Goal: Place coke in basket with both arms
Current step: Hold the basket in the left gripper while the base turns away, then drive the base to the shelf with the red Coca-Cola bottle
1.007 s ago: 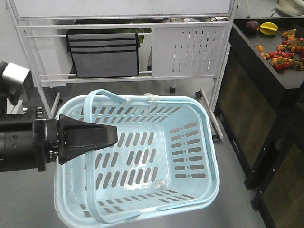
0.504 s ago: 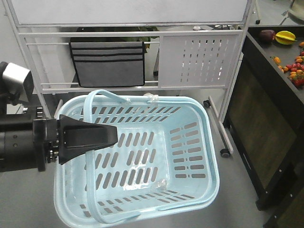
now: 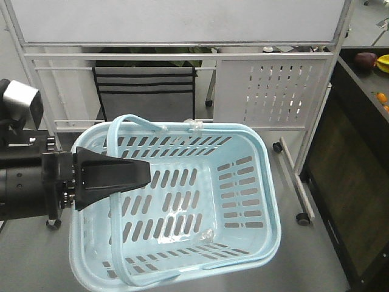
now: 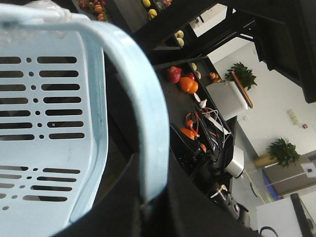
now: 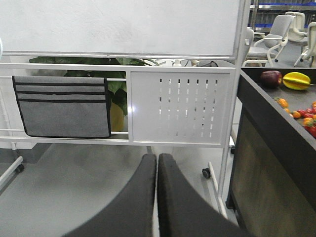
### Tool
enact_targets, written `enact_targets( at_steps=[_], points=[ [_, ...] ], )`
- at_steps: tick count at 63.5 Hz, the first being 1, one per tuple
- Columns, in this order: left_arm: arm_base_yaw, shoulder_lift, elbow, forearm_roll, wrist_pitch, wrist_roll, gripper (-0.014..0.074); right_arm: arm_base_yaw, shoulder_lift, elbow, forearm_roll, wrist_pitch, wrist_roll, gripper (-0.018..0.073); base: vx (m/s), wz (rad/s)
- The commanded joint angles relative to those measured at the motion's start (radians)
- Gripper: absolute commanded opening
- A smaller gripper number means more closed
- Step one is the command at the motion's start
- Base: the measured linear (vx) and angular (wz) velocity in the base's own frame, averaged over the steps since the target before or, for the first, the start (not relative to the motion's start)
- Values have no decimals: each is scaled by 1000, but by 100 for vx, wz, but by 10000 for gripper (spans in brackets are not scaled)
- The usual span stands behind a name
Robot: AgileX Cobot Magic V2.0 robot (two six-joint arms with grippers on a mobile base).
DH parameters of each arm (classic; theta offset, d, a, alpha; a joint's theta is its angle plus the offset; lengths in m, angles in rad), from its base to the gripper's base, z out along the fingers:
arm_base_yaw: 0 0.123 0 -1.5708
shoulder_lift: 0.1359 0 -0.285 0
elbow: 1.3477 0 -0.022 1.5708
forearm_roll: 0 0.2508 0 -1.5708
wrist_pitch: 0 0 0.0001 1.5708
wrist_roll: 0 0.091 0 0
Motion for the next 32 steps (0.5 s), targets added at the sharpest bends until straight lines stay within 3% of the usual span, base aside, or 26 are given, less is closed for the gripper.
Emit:
enact_targets(
  at_steps=[1, 32],
  points=[
    [-4, -22, -22, -90, 16, 8, -6, -3, -18, 11, -9, -77, -7, -5, 23, 11],
    [-4, -22, -22, -90, 16, 8, -6, -3, -18, 11, -9, -77, -7, -5, 21, 23]
  ],
)
